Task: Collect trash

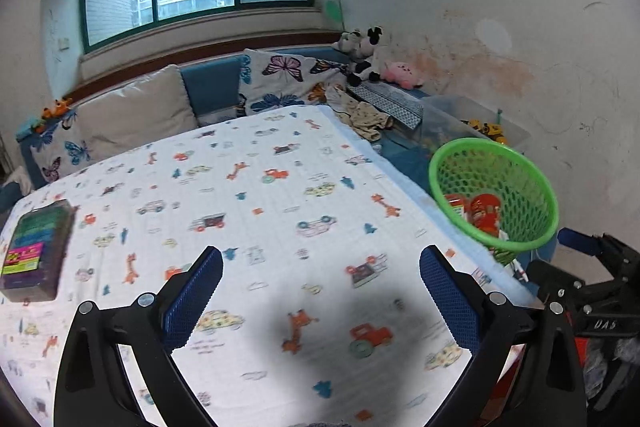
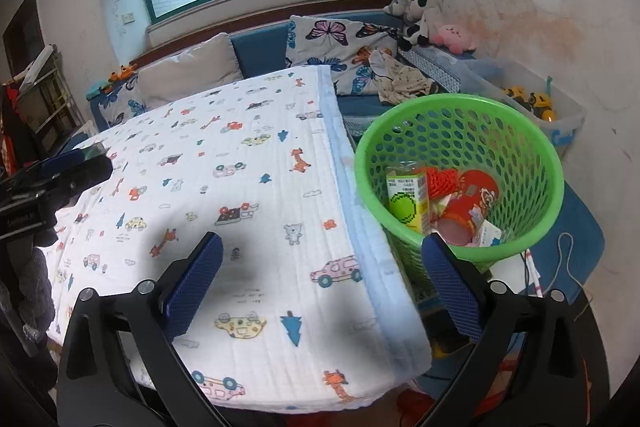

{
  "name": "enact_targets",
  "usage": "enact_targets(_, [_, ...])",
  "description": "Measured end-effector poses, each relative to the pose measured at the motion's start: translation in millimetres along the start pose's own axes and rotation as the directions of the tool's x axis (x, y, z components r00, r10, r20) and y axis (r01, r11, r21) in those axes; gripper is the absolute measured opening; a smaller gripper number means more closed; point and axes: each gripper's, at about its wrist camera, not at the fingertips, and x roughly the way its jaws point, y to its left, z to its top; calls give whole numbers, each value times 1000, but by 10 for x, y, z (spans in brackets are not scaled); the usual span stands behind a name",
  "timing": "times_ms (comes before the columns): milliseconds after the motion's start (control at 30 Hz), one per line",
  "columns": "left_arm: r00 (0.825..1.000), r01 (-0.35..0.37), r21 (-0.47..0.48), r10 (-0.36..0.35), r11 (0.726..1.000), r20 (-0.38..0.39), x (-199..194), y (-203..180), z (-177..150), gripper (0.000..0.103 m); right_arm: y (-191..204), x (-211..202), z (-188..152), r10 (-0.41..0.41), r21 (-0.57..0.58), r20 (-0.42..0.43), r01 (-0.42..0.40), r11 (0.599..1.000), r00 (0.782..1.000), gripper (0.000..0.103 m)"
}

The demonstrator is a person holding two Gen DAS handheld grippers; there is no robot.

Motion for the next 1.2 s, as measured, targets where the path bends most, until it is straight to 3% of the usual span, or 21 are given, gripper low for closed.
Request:
enact_targets(700, [997,-79,-70,80,994,9,-324,431,-433,96,449,2,-14,45,-63,-1,-45,997,999,99])
enact_targets(1200, [994,-106,-75,107,991,11,-423,473,-556,96,519,-1,-56,46,-77,0,-45,996,999,99])
